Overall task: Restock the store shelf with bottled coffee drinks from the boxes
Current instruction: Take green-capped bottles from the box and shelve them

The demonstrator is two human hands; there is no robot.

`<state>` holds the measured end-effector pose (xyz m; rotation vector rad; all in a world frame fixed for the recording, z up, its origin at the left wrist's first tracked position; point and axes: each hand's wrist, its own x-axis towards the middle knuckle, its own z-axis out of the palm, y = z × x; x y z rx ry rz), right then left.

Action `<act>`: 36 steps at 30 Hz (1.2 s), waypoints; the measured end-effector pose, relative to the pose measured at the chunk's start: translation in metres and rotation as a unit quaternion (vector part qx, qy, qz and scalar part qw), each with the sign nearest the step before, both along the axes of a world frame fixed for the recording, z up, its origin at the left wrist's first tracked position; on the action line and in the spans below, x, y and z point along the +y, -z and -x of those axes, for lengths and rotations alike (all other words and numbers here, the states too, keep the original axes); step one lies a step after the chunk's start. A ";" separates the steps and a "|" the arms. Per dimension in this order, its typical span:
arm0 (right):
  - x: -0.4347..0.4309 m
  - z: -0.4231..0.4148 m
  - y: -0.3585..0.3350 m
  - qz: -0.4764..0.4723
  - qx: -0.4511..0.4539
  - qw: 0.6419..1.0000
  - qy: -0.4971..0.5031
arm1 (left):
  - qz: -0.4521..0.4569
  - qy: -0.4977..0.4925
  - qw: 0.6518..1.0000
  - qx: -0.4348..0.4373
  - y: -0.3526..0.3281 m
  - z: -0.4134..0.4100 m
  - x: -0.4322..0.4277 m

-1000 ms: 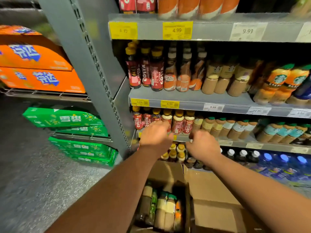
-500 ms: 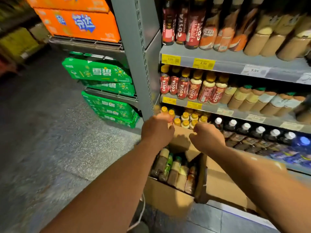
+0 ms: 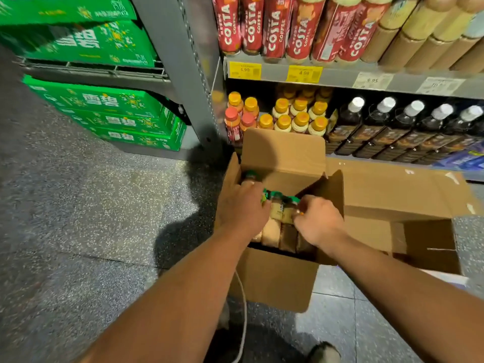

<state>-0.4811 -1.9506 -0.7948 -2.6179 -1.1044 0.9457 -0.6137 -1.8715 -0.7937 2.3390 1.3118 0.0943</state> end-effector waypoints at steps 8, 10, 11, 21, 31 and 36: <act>0.006 0.000 0.087 0.023 -0.023 0.999 0.038 | 0.079 -0.004 0.996 0.051 0.099 -0.015 0.024; 0.006 -0.005 0.108 0.047 -0.041 0.997 0.043 | 0.081 0.004 0.994 0.071 0.123 -0.019 0.022; 0.005 -0.007 0.119 0.062 -0.044 0.996 0.045 | 0.074 0.005 0.994 0.082 0.133 -0.020 0.021; -0.003 -0.012 0.177 0.165 -0.030 0.972 0.163 | 0.045 0.068 0.996 0.039 0.180 -0.031 0.003; -0.005 -0.016 0.191 0.223 -0.047 0.965 0.127 | 0.090 0.093 0.990 0.054 0.197 -0.046 -0.012; -0.001 -0.018 0.199 0.213 -0.051 0.965 0.141 | 0.106 0.101 0.989 0.026 0.200 -0.057 -0.009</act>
